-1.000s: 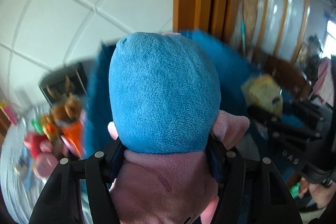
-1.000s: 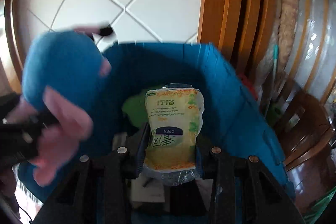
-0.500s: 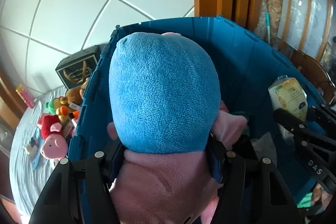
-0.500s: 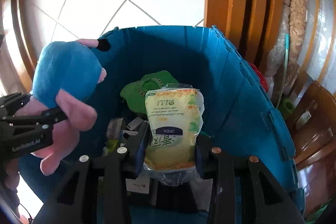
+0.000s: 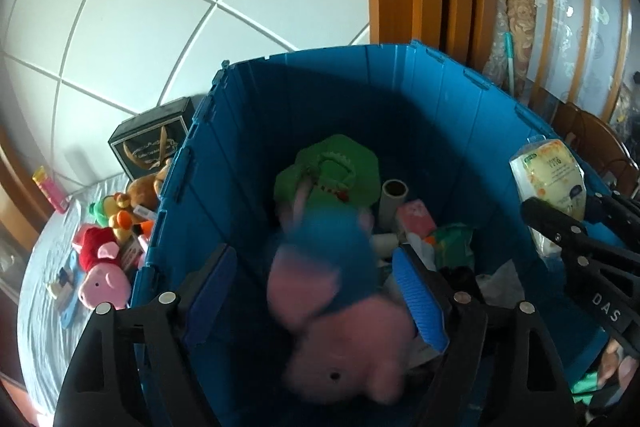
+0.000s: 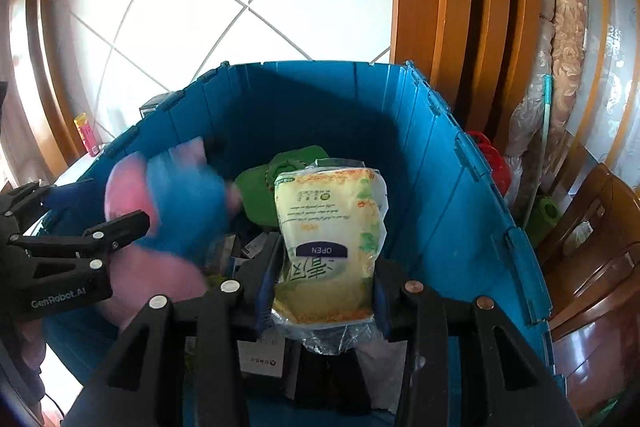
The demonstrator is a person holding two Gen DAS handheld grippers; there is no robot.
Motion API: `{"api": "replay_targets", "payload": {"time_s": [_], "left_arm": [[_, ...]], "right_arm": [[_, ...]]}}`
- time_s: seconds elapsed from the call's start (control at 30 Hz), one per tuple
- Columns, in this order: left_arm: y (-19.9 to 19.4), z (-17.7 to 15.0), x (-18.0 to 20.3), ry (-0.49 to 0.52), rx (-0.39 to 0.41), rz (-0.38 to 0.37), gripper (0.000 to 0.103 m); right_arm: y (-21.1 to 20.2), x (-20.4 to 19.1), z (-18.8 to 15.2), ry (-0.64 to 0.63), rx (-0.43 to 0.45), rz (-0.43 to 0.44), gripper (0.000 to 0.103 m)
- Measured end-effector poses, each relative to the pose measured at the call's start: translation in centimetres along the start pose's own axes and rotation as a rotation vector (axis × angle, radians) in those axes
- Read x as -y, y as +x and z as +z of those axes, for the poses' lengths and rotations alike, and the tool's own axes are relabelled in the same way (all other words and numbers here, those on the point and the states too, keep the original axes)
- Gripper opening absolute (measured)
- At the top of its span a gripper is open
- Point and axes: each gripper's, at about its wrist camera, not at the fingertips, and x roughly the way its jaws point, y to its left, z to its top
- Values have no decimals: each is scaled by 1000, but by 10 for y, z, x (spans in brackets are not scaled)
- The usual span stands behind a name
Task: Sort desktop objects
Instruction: 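Open both tools to drop the pig and packet into the bin, then withdraw both tools from the bin back toward the table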
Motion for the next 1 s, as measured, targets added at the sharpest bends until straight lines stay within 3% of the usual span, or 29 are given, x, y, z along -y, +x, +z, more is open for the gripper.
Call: {"api": "replay_targets", "payload": {"time_s": [0.17,0.3,0.33,0.87,1.0], "left_arm": [[0,1,0,0,4,-14,84],[0,1,0,1,6,-13,85],[0,1,0,0,6,-14,85],[-3,-1,-1,-10,22,-8,86],[-11,-3,-6,-36,38,-5,86]], "right_arm": [[4,0,3,1,-11,-5,40],[1,-3,6,-7,3,-10,81],[0,-3,7,-9,8,-13,86],[-5,-5,5,4,9,-27,88],[-11,-5,4,7,23,-36,103]]}}
